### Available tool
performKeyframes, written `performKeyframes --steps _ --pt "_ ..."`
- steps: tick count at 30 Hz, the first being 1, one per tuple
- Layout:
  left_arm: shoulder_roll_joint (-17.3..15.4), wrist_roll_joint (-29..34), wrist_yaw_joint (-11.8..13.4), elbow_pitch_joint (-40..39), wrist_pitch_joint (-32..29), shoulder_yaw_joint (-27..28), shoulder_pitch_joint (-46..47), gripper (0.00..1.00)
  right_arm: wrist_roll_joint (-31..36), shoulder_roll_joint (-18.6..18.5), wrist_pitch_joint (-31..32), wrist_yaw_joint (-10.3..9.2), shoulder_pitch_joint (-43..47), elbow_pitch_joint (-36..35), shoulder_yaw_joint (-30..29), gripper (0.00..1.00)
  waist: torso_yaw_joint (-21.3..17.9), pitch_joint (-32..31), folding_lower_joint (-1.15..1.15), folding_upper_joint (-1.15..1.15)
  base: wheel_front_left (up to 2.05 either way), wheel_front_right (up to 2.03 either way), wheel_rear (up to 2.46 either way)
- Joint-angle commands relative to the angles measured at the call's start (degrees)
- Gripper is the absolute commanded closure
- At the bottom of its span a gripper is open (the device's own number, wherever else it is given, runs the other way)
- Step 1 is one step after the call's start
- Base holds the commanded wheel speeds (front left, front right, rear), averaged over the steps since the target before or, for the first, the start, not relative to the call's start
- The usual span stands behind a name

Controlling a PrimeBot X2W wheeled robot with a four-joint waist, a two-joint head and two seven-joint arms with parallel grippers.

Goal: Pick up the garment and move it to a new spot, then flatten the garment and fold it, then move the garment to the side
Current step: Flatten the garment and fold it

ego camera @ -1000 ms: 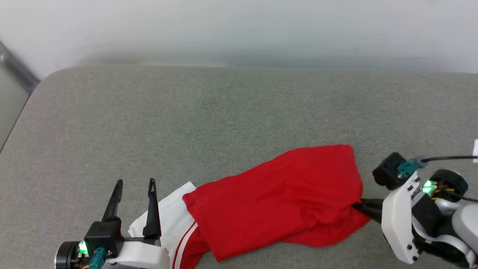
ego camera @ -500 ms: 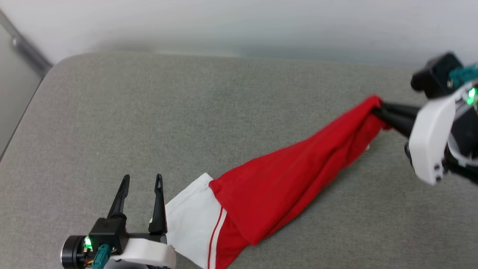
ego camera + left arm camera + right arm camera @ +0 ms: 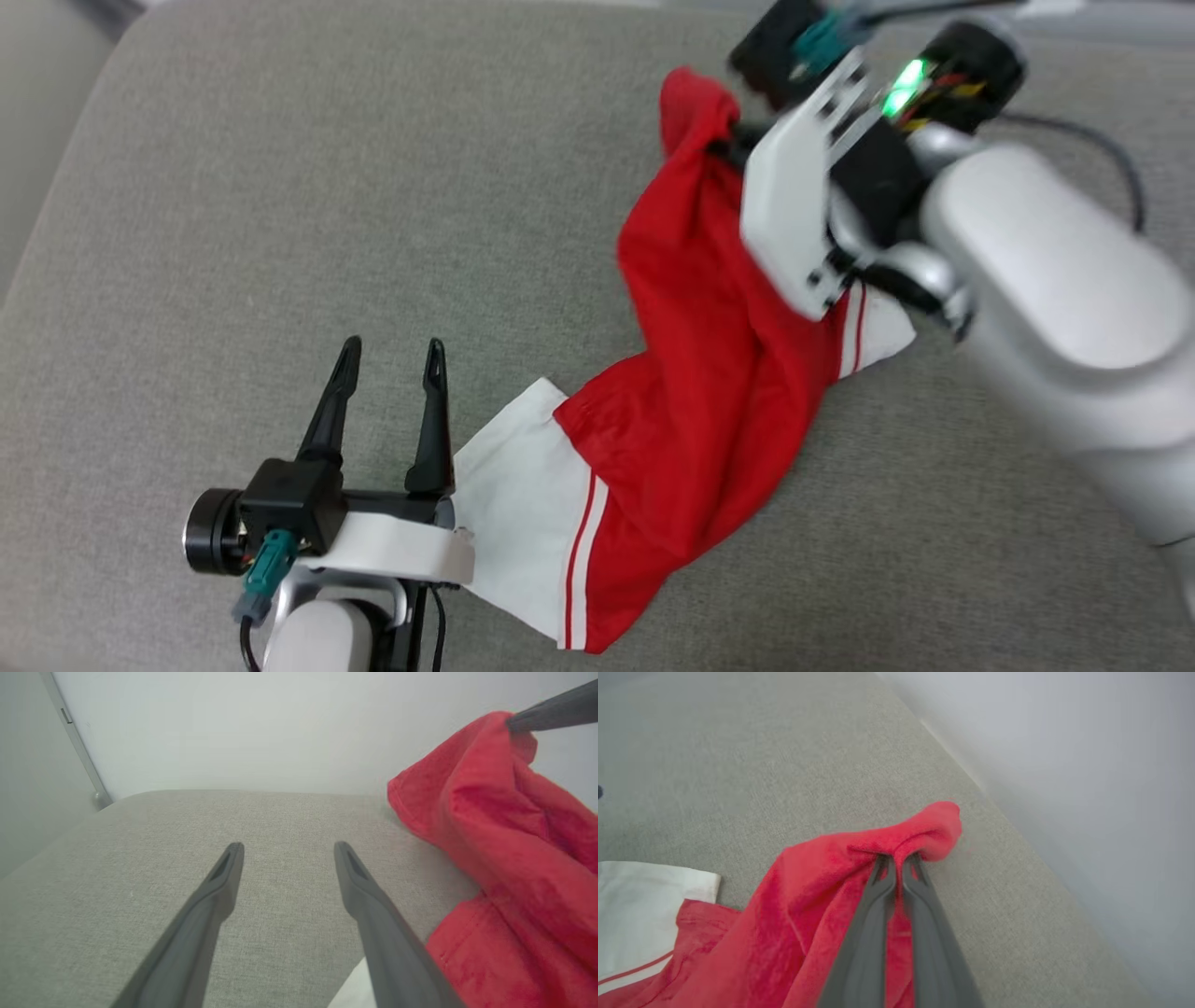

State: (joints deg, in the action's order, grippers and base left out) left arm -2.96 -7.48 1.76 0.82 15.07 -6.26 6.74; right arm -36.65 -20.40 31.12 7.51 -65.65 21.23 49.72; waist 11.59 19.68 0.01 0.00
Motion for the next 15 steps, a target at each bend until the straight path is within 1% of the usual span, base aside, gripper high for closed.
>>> performKeyframes --steps 1,3,5,7,10,12,13,14,15 --pt "0.1 -0.5 0.3 0.1 0.1 -0.3 1.1 0.0 0.2 1.2 -0.7 -0.03 -0.4 4.0 3.3 1.0 1.8 2.4 -0.01 0.0 0.0 0.0 0.0" --pt "0.1 -1.0 0.6 0.2 0.1 -0.8 1.9 0.0 -0.5 2.4 -1.4 -0.04 -0.8 8.7 7.4 1.0 2.2 3.4 -0.01 0.0 0.0 0.0 0.0" --pt "0.1 -1.4 0.9 0.3 0.1 -1.3 2.5 0.0 -2.1 2.9 -0.7 -0.04 -0.1 13.1 10.9 1.0 2.7 4.2 -0.01 0.0 0.0 0.0 0.0" --pt "0.1 -1.8 1.1 0.3 0.1 -1.6 2.9 0.0 -3.1 3.2 -0.6 -0.03 -0.2 16.0 13.7 1.0 3.0 4.7 -0.01 0.0 0.0 0.0 0.0" --pt "0.1 -1.9 1.4 0.5 0.1 -1.5 3.1 0.0 -6.5 3.5 -1.7 -0.03 -0.3 19.0 15.6 1.0 2.9 5.0 -0.01 0.0 0.0 0.0 0.0" --pt "0.1 -1.8 1.4 0.7 0.1 -1.2 2.9 0.0 -7.7 3.4 -3.4 -0.03 -1.3 19.5 16.6 1.0 2.5 4.6 -0.01 0.0 0.0 0.0 0.0" --pt "0.1 -1.5 1.4 0.9 0.1 -0.9 2.7 0.0 -8.4 3.2 -4.7 -0.04 -2.1 19.4 16.8 0.85 2.3 4.1 -0.01 0.0 0.0 0.0 0.0" --pt "0.1 -1.3 1.3 1.0 0.1 -0.6 2.5 0.0 -9.0 3.0 -6.1 -0.04 -3.0 18.9 16.9 0.18 2.0 3.6 -0.01 0.0 0.0 0.0 0.0" --pt "0.1 -1.2 1.2 1.1 0.1 -0.4 2.3 0.0 -9.8 2.7 -7.8 -0.04 -3.7 18.3 16.8 0.0 1.7 3.0 -0.01 0.0 0.0 0.0 0.0"
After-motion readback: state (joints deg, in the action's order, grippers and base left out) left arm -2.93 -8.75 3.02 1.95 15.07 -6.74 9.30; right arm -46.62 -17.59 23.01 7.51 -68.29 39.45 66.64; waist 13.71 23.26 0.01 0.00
